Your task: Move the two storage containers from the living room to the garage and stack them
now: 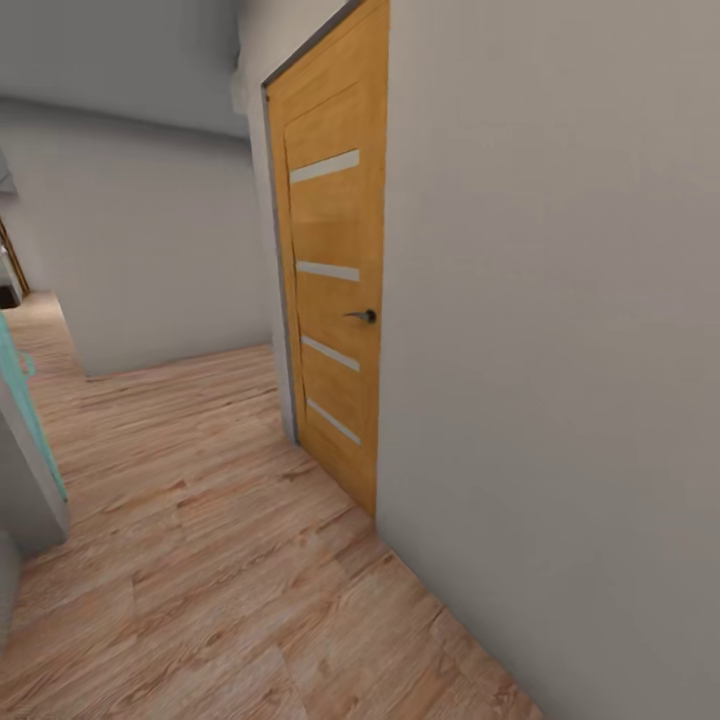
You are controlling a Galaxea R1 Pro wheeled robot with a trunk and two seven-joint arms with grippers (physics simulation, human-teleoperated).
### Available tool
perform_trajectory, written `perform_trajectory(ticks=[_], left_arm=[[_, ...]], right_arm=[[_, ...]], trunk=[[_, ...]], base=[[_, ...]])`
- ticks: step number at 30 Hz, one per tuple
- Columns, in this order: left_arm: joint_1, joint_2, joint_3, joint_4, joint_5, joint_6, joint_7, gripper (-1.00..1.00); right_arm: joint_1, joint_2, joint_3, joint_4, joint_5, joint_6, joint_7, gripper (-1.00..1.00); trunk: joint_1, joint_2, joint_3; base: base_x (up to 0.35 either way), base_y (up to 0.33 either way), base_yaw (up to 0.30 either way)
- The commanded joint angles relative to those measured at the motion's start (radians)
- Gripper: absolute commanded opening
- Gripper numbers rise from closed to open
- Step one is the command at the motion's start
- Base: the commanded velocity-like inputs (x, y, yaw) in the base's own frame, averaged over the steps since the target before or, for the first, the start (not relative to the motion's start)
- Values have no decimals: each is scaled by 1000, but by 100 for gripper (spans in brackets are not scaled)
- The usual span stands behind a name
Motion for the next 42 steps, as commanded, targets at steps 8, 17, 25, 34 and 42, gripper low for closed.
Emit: perform_trajectory(ticks=[8, 17, 25, 34, 42], left_arm=[[-2, 0, 4, 4, -2, -5, 2, 100], [-2, 0, 4, 4, -2, -5, 2, 100], [-2, 0, 4, 4, -2, -5, 2, 100], [-2, 0, 4, 4, -2, -6, 2, 100], [-2, 2, 5, 4, -2, -7, 2, 100]], right_arm=[[0, 0, 0, 1, 1, -4, -1, 100], [0, 0, 0, 1, 1, -4, -2, 100], [0, 0, 0, 1, 1, -4, -2, 100], [0, 0, 0, 1, 1, -4, -2, 100], [0, 0, 0, 1, 1, -4, -2, 100]], trunk=[[1, 0, -1], [1, 0, -1], [1, 0, -1], [1, 0, -1], [1, 0, -1]], base=[[319, 0, 297], [320, 0, 297], [322, 0, 297], [323, 0, 297], [324, 0, 297]])
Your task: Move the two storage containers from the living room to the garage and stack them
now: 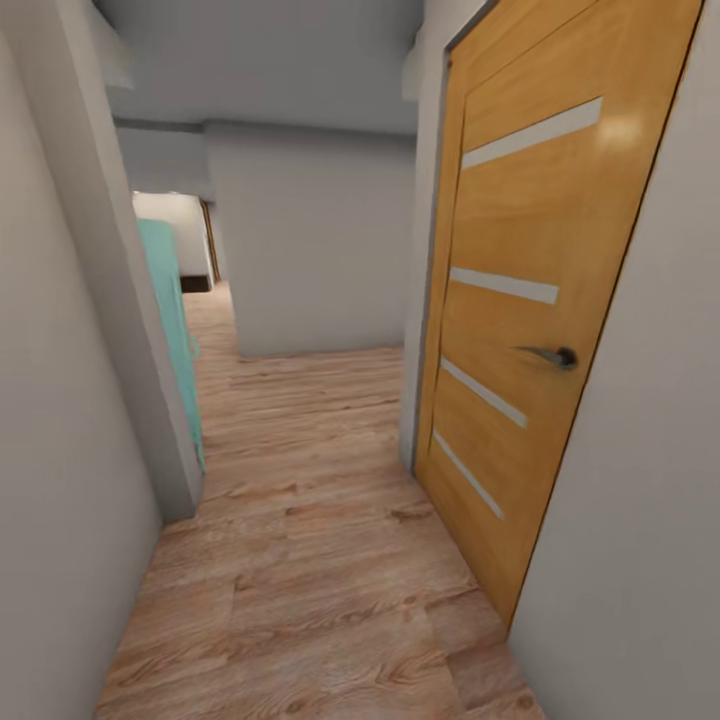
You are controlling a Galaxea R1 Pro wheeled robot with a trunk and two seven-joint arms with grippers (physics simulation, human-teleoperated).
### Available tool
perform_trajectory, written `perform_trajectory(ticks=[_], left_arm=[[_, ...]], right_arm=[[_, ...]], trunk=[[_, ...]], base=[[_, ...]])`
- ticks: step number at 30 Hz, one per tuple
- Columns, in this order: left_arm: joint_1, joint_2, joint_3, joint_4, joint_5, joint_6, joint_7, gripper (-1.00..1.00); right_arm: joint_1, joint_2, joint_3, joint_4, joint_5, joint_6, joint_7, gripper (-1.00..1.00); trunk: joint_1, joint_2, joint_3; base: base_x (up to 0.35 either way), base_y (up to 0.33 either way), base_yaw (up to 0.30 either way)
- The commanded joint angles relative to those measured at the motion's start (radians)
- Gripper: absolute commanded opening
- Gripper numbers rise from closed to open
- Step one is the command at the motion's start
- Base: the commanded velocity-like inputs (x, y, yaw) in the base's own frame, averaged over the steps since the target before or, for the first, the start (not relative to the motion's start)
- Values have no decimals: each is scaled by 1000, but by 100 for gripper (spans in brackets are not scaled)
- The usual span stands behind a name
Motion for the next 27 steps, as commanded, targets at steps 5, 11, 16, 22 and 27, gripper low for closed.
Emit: perform_trajectory(ticks=[5, 11, 16, 22, 27], left_arm=[[-2, -1, 4, 4, -2, -5, 2, 100], [-2, -2, 4, 4, -2, -4, 3, 100], [-2, -2, 4, 4, -2, -4, 2, 100], [-2, -1, 4, 4, -2, -4, 2, 100], [-2, -1, 4, 4, -2, -4, 2, 100]], right_arm=[[0, 0, 0, 1, 1, -4, 1, 100], [0, 0, 0, 1, 1, -4, 1, 100], [0, 0, 0, 1, 1, -4, 1, 100], [0, 0, 0, 1, 1, -4, 1, 100], [0, 0, 0, 1, 1, -4, 1, 100]], trunk=[[1, 0, -1], [1, 0, -1], [1, 0, -1], [1, 0, -1], [1, 0, -1]], base=[[325, 0, 297], [325, 0, 297], [325, 0, 297], [325, 0, 268], [325, 0, 59]])
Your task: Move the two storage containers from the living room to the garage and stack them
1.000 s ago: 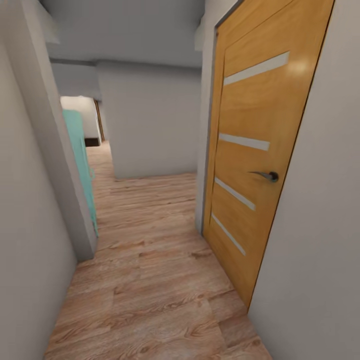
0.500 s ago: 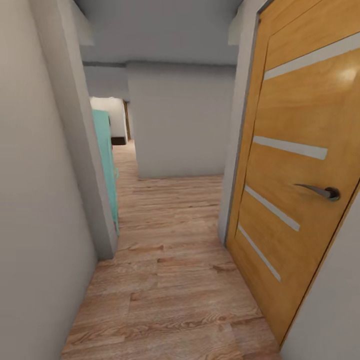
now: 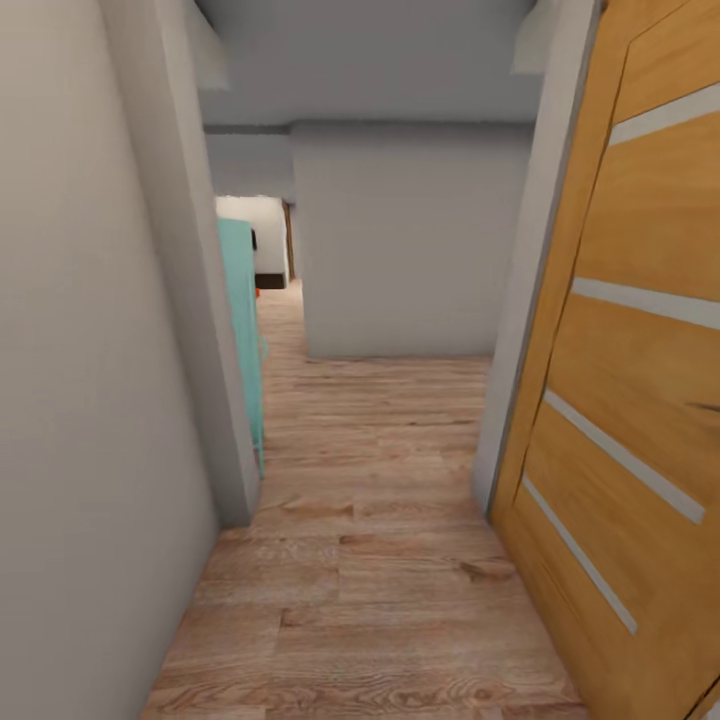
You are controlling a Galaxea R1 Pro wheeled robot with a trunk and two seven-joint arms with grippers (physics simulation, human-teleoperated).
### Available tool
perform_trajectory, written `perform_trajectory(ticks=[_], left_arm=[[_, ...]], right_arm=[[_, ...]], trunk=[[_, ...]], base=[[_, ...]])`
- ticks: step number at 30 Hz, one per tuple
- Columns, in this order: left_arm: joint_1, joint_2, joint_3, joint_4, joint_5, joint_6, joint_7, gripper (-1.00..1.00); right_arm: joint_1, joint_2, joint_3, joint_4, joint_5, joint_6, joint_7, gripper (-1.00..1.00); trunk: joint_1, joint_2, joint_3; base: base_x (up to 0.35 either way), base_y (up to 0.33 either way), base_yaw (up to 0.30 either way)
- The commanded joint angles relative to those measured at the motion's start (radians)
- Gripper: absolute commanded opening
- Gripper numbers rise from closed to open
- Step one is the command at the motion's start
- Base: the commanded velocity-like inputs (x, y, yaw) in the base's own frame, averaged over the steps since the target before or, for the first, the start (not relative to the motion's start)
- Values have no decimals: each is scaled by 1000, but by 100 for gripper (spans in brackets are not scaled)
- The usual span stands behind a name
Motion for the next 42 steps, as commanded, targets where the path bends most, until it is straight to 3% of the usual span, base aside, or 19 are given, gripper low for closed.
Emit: perform_trajectory(ticks=[1, 42], left_arm=[[-2, 0, 4, 4, -2, -5, 2, 100], [-2, 0, 4, 4, -2, -6, 3, 100]], right_arm=[[-1, 0, 0, 1, 1, -4, 1, 100], [-1, 0, 0, 1, 1, -4, 2, 100]], trunk=[[1, 0, -1], [1, 0, -1]], base=[[325, 0, 10], [325, 0, 1]])
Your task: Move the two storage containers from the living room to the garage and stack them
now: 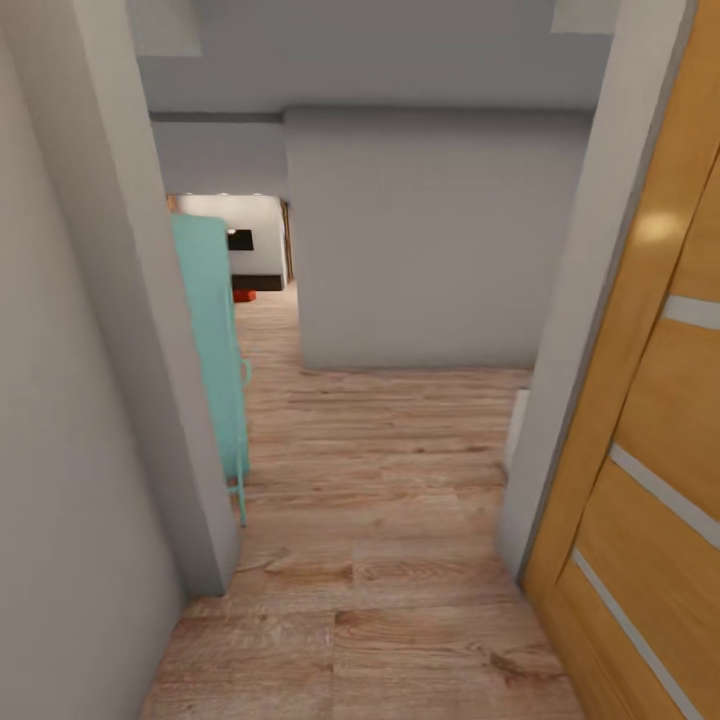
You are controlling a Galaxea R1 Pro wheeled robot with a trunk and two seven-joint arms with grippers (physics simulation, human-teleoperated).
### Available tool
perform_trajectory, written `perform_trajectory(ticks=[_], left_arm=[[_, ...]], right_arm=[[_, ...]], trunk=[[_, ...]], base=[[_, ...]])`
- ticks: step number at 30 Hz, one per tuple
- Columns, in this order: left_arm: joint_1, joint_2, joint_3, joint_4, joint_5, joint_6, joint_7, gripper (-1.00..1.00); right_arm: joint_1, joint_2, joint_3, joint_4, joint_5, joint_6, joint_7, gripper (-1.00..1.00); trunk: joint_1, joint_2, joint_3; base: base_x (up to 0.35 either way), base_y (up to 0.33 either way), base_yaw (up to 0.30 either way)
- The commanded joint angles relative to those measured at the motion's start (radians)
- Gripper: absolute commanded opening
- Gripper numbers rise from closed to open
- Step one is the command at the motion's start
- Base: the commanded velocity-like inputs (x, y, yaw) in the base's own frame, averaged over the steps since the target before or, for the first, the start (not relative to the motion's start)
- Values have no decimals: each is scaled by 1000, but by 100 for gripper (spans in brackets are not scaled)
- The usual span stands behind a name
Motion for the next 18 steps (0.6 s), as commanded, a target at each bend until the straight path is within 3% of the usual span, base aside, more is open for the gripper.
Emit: perform_trajectory(ticks=[1, 18], left_arm=[[-2, 0, 4, 4, -3, -6, 2, 100], [-2, 2, 4, 3, -3, -5, 3, 100]], right_arm=[[-1, 0, 0, 1, 1, -4, 1, 100], [-1, 0, 0, 1, 1, -4, 0, 100]], trunk=[[1, 0, -1], [1, 0, -1]], base=[[325, 0, 0], [325, 0, 0]])
